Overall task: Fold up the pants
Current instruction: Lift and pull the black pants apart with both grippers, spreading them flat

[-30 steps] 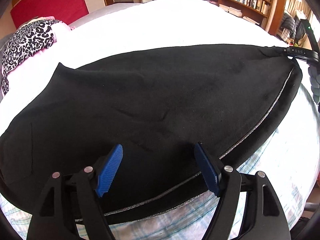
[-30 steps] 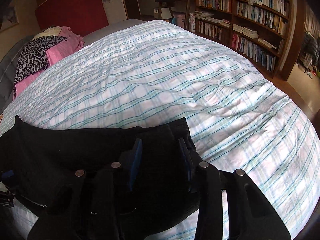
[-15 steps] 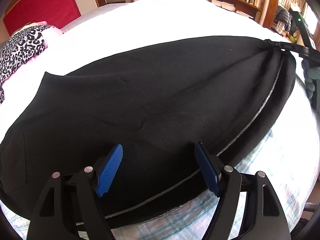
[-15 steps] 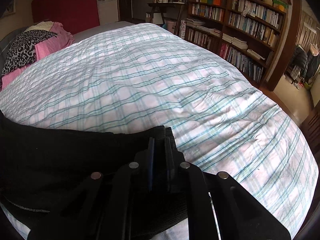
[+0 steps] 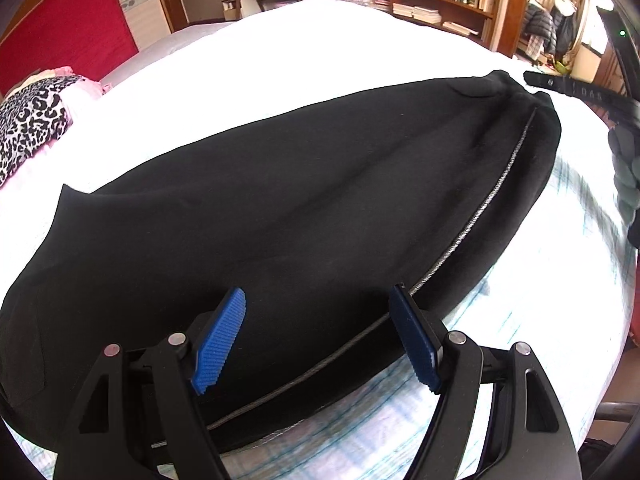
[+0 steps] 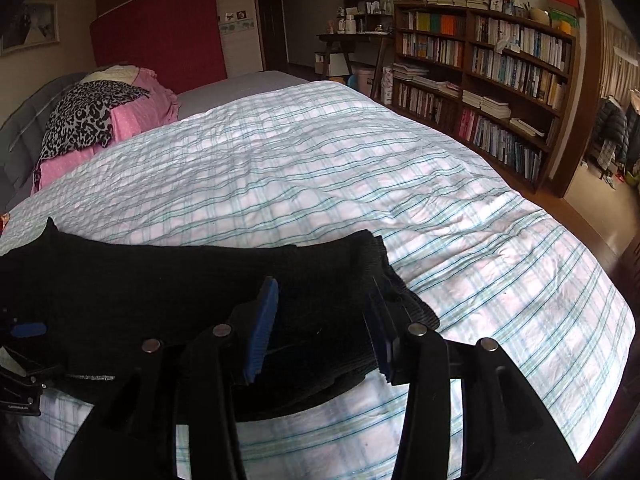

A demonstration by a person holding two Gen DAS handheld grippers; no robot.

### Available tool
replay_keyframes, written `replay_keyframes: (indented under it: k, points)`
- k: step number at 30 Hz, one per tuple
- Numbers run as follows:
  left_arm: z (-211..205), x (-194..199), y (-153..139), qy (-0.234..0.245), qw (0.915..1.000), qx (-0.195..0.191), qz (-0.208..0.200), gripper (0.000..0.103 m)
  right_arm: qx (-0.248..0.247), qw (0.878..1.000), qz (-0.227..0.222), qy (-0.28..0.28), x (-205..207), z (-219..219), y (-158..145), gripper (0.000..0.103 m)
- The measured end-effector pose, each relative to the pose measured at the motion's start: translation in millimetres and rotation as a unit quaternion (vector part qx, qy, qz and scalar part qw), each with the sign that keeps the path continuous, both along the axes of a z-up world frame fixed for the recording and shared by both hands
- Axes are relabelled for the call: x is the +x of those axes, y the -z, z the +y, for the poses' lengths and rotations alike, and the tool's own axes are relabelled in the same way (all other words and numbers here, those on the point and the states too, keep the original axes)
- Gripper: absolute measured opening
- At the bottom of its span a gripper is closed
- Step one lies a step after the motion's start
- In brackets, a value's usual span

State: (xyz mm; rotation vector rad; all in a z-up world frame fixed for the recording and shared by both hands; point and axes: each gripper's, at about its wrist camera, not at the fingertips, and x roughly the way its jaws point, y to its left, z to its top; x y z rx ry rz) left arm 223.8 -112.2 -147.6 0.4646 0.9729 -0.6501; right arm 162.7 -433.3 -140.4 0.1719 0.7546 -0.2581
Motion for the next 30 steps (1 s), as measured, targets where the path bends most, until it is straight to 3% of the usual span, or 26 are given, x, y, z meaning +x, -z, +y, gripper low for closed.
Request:
replay_keyframes:
  k: [5, 12, 19, 22, 25, 30]
  points:
    - [-2, -4, 5, 0.005, 1.0, 0.004, -0.001, 0.075, -0.057, 0.997, 0.039, -0.02, -2, 19, 27, 0.045]
    - [-4, -5, 9, -0.002, 1.0, 0.0, -0.001, 0.077, -0.024, 0.999, 0.032, -0.025, -5, 6, 33, 0.045]
    - [-10, -11, 0, -0.001, 0.9999, -0.013, -0.002, 0.078, 0.102, 0.994, -0.019, 0.025, -38, -24, -2, 0.047]
    - [-12, -12, -6, 0.001, 0.9996, -0.027, -0.005, 0.08, 0.141, 0.988, -0.004, 0.057, -45, -36, 7, 0.049]
    - [-13, -16, -7, 0.01, 0.9995, -0.029, -0.008, 0.08, 0.168, 0.981, 0.0, 0.098, -50, -47, 21, 0.065]
    - [-5, -15, -9, -0.002, 0.9995, -0.033, -0.001, 0.08, 0.251, 0.96, -0.02, 0.125, -44, -62, 35, 0.066]
